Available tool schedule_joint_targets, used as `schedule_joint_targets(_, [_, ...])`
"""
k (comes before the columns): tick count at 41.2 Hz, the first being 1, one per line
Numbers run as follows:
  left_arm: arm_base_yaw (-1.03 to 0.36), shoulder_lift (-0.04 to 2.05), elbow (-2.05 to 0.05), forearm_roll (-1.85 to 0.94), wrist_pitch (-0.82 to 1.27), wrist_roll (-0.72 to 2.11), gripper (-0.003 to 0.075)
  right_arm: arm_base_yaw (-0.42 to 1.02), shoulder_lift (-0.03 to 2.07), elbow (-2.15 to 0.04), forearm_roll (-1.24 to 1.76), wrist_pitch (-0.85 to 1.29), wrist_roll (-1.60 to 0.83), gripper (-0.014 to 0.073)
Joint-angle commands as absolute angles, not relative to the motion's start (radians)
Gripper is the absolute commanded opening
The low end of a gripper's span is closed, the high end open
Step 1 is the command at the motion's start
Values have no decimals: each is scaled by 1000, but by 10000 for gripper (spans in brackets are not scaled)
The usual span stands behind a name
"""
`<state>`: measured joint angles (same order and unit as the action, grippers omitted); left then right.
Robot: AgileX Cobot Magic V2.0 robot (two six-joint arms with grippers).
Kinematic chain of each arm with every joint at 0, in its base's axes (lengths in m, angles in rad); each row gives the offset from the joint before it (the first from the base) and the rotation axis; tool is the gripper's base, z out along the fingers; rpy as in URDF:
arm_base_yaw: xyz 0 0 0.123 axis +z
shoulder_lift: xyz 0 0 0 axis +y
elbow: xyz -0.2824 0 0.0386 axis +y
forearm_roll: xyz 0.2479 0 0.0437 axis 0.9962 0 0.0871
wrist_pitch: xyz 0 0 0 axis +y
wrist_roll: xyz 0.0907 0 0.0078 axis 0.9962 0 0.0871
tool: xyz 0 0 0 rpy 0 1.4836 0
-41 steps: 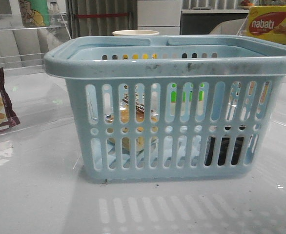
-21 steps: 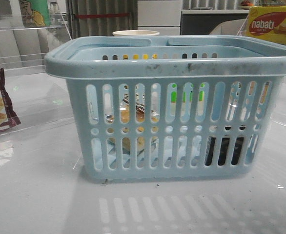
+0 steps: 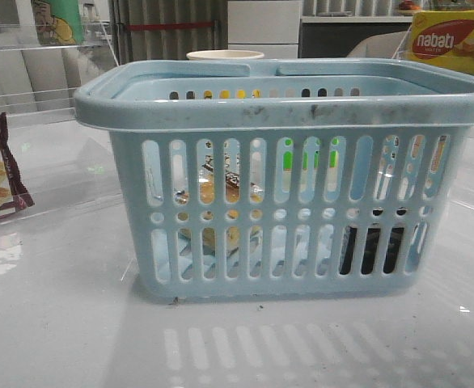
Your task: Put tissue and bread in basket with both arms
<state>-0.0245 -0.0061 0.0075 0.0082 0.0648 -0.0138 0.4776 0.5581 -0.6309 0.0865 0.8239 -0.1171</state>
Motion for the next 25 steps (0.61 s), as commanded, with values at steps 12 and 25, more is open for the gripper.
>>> schedule_joint_targets(12, [-23, -26, 7, 10, -35, -26, 92, 476, 558, -658, 78, 759, -124, 58])
schedule_joint_targets(25, [-63, -26, 7, 16, -37, -26, 92, 476, 558, -658, 78, 759, -124, 58])
